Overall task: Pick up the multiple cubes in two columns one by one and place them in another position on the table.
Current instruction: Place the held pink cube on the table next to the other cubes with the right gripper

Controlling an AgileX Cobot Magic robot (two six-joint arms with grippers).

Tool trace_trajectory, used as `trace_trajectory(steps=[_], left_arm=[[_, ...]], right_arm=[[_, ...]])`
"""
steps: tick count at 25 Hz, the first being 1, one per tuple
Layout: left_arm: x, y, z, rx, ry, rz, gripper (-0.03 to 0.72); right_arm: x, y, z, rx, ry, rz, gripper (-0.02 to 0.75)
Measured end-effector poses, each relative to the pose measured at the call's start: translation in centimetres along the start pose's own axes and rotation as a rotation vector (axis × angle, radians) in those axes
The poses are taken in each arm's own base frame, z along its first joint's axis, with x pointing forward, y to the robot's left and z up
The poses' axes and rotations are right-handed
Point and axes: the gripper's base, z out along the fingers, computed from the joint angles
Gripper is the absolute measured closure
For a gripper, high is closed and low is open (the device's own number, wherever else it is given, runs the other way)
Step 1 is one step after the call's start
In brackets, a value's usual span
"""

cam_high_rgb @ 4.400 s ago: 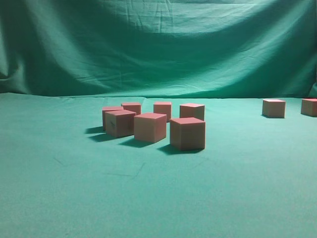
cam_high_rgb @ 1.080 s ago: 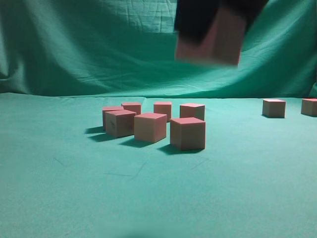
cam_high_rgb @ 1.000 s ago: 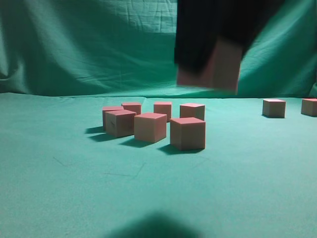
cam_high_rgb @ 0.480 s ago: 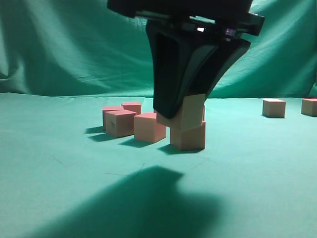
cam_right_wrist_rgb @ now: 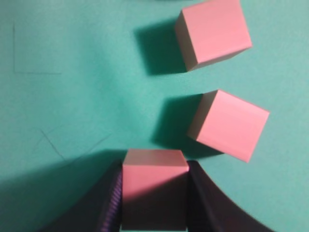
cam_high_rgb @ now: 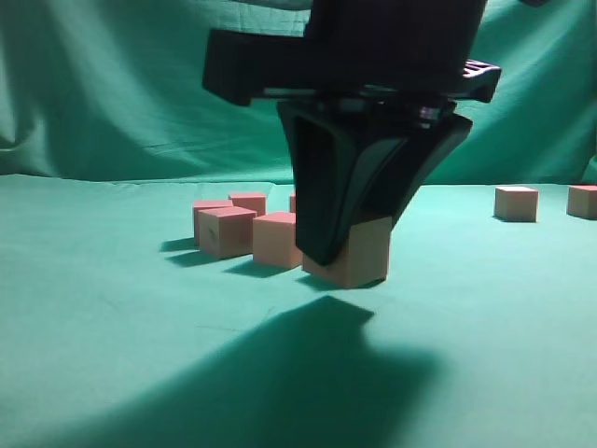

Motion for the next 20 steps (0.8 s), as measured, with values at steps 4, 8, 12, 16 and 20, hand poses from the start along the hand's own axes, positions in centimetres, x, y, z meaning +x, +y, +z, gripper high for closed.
trace_trajectory(steps=[4,8,12,16,20], left_arm=[[0.00,0.00,0.00,0.000,0.000,0.000,0.688],[0.00,0.00,0.00,0.000,0.000,0.000,0.688],[0.00,0.00,0.00,0.000,0.000,0.000,0.688],[0.00,0.00,0.00,0.000,0.000,0.000,0.688],[0.00,0.00,0.00,0.000,0.000,0.000,0.688]], right_arm=[[-0.06,-0.07,0.00,0.008,-0.007,-0.014,0.473],[-0.08,-0.14,0.00,0.015,-0.009,-0.021,0.473],[-0.09,-0.17,0.00,0.018,-0.010,0.004,0.473],[-0.11,-0.17,0.00,0.019,-0.012,0.006,0.473],[-0.11,-0.18,0.00,0.020,-0.013,0.007,0.473]])
